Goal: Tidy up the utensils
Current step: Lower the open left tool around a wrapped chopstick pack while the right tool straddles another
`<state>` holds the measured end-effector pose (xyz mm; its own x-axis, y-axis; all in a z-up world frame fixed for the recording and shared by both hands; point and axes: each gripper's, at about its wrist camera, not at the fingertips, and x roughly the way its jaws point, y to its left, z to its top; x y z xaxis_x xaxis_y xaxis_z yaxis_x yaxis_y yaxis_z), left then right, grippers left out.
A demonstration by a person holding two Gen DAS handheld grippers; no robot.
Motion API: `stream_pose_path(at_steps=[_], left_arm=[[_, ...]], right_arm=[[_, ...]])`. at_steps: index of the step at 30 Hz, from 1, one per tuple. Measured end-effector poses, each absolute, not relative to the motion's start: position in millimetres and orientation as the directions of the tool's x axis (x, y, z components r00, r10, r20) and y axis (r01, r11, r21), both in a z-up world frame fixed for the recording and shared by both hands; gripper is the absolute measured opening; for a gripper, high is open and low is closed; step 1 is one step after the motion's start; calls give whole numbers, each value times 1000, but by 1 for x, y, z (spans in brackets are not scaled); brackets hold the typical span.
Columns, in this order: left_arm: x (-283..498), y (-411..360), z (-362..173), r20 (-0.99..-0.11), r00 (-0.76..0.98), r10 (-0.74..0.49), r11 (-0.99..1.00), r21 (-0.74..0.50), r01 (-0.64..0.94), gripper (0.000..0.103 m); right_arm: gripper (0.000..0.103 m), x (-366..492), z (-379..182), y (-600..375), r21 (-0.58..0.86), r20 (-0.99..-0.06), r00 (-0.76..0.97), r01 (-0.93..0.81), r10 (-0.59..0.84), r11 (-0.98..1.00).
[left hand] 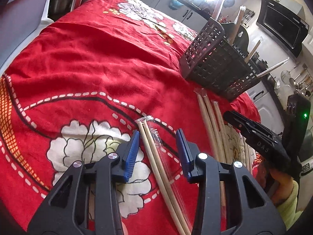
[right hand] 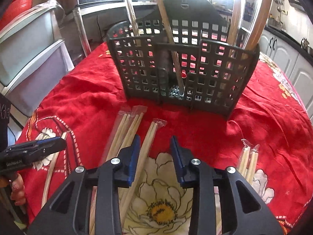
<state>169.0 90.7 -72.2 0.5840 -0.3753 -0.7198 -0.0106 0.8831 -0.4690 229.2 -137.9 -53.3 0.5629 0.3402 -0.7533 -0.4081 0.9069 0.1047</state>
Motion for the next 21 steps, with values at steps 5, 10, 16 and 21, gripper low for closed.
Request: stream_pose_path(at_steps=[5,10,16,21], left_arm=[[177,91,-74,-724,583,-367,888,-459,-10,31],[185,90,-74,-733,580,-356,895,-447,-16,31],[191,86,-73,-740,579,-343,902,-431,-18,34],[198,83,-72,-747,580,-325,911,-412,-19,34]], right_arm=[[27,243,-60,-131,117,-779,526,-412,341,903],[27,256,-69,-127,137,-799,495,-404,343,904],[24,268,-71,-128,185,-790,487,-390,372,902],[17,271,-70,-129,187,-779,500,-390,378,901]])
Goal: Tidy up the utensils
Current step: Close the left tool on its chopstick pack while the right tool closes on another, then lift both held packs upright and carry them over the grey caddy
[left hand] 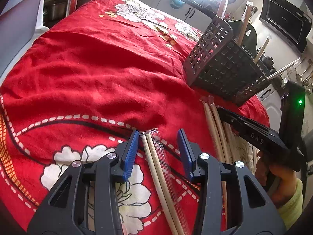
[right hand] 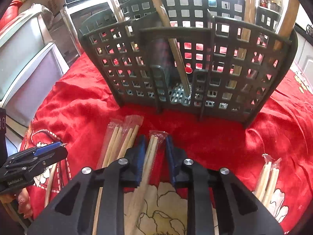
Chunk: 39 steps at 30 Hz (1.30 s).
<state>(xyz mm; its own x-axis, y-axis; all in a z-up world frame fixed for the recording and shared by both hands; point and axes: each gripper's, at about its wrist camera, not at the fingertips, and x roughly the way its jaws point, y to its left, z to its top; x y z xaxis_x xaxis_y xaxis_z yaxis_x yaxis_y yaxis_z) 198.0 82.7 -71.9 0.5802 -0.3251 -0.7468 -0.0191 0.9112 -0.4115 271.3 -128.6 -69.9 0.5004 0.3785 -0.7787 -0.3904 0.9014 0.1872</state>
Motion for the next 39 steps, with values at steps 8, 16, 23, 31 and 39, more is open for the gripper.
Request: stream_pose_path(at_steps=[8,16,23,31,39], left_arm=[[205,81,-73,-764,588,-266,934,-354,-37,15],[202,90,-70,-737,592,-326,903,-427,-34,3],[189,83,-39,-652,649,-393,872,-489,37,3],[180,65,17,-556,712,-430,865,-480,148,2],[180,48,58,-469,743,-477,843,-483,236,2]], right_arm=[[8,256,-45,-145,232,-704,563,-395,433,889],[7,227,-16,-161,277,-629,611,-402,481,873],[7,210,4,-178,295,-574,656,-392,490,871],[7,190,19,-196,299,-522,704,-378,481,877],[6,172,37,-214,302,-463,748,-372,476,878]])
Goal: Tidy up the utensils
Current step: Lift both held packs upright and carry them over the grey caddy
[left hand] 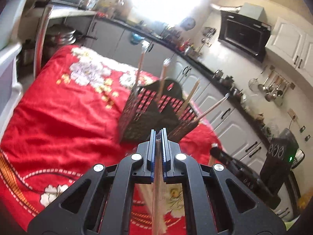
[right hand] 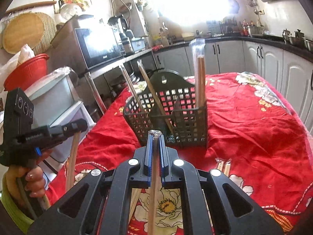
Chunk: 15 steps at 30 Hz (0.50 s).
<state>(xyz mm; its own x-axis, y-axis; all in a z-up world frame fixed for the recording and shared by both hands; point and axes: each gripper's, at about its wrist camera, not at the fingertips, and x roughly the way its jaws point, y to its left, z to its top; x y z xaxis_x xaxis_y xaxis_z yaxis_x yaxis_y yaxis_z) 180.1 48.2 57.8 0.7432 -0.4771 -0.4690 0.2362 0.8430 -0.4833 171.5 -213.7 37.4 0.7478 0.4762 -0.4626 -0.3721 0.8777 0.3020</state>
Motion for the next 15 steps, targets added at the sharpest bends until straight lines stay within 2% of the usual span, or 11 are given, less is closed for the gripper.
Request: stream_pose_path(at_steps=[15], left_arm=[[211,24,120,-334,836,-435,869,-400,292,2]], right_arm=[[6,170,91,-226,264,-326,811,-415,486,870]])
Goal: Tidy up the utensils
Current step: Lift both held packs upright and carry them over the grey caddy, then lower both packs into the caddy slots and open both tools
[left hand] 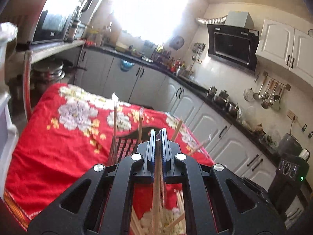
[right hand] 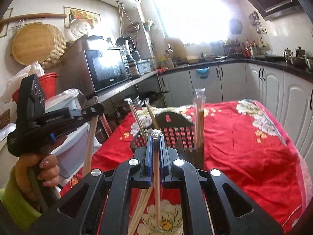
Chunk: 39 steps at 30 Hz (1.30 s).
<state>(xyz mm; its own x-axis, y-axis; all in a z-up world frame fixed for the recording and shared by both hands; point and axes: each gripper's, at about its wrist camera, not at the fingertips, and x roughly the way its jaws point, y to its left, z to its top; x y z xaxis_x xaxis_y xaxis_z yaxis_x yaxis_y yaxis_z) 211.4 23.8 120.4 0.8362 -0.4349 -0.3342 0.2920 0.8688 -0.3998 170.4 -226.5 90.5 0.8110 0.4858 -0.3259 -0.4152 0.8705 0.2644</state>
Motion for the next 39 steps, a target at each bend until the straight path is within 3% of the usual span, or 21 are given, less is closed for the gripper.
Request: stream_pose_path(at_steps=[24,39], left_arm=[[270,4,201,-53,975,-215,947,-257,194,2],[307,-1,178,18,987,-158,951,-265,157,2]], right_arm=[[6,202,171,-219,175,-134,882,-427,451,887],[6,231,180,-215,83,-67,920,-381,386,921]])
